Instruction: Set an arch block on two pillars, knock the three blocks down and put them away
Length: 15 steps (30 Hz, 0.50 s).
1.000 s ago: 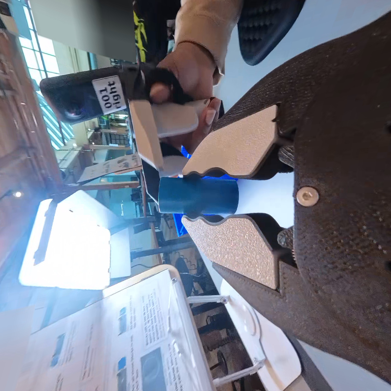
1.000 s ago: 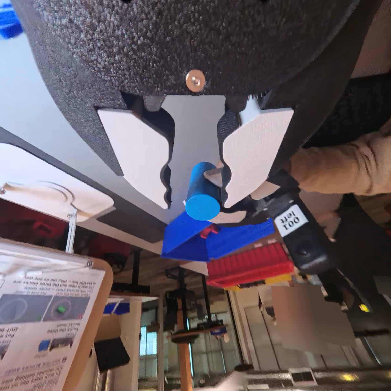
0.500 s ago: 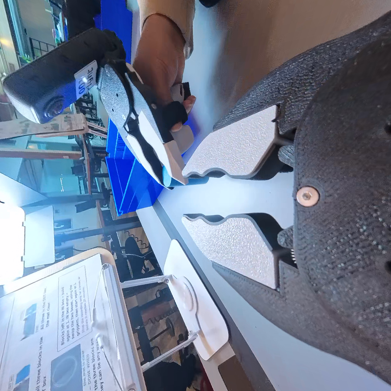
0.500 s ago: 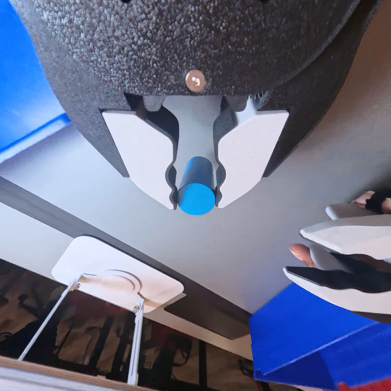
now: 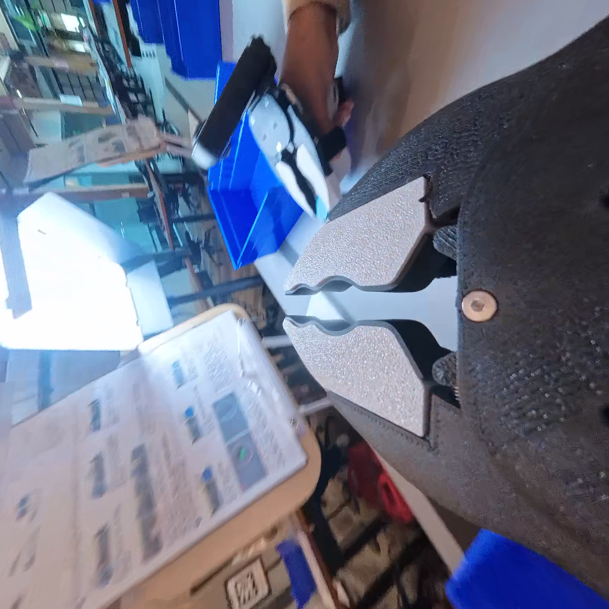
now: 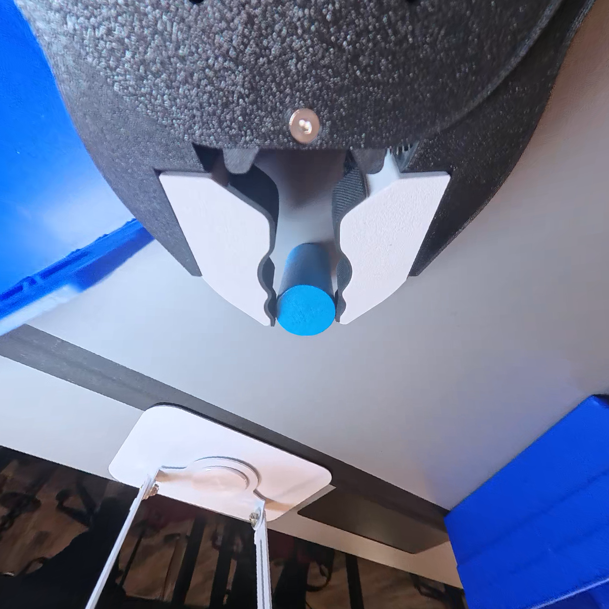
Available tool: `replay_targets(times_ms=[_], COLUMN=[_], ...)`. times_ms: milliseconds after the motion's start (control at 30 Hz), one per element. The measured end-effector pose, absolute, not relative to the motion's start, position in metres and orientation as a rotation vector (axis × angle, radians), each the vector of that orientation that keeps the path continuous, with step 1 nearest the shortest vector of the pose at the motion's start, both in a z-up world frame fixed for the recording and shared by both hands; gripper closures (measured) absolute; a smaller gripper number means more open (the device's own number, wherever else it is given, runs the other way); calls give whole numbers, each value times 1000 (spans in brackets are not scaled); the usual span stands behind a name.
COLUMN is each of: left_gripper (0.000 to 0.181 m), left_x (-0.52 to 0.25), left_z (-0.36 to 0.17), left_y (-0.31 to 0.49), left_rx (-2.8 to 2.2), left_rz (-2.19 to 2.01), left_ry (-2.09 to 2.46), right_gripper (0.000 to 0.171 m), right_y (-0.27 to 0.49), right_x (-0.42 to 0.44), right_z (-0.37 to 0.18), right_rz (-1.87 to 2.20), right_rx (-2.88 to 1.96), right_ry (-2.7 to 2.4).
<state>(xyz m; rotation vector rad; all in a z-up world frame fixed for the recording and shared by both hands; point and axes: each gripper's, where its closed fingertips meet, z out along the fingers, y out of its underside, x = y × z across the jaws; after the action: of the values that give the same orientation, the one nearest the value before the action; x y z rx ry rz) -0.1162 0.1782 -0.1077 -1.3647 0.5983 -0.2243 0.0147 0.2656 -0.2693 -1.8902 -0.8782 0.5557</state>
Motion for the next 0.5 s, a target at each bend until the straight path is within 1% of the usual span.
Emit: replay_targets(times_ms=[100, 167, 267, 333, 433, 500], left_gripper=[172, 168, 146, 138, 127, 127], left_x=[-182, -224, -269, -290, -306, -324], left_z=[-71, -82, -140, -188, -241, -265], left_y=[182, 190, 188, 176, 174, 185], left_rx=[-1426, -1610, -2005, -2254, -2455, -2520], left_rz=[-53, 35, 71, 105, 69, 148], left_ry=[532, 528, 588, 673, 680, 613], right_gripper=[136, 125, 116, 115, 116, 119], right_y=[265, 261, 254, 251, 244, 236], right_x=[12, 10, 8, 10, 12, 10], right_z=[-280, -284, -267, -249, -220, -202], right_rz=[518, 509, 530, 494, 487, 543], right_rx=[-1909, -1921, -1885, -1837, -1739, -1676], right_ry=[-939, -969, -964, -964, -966, -966])
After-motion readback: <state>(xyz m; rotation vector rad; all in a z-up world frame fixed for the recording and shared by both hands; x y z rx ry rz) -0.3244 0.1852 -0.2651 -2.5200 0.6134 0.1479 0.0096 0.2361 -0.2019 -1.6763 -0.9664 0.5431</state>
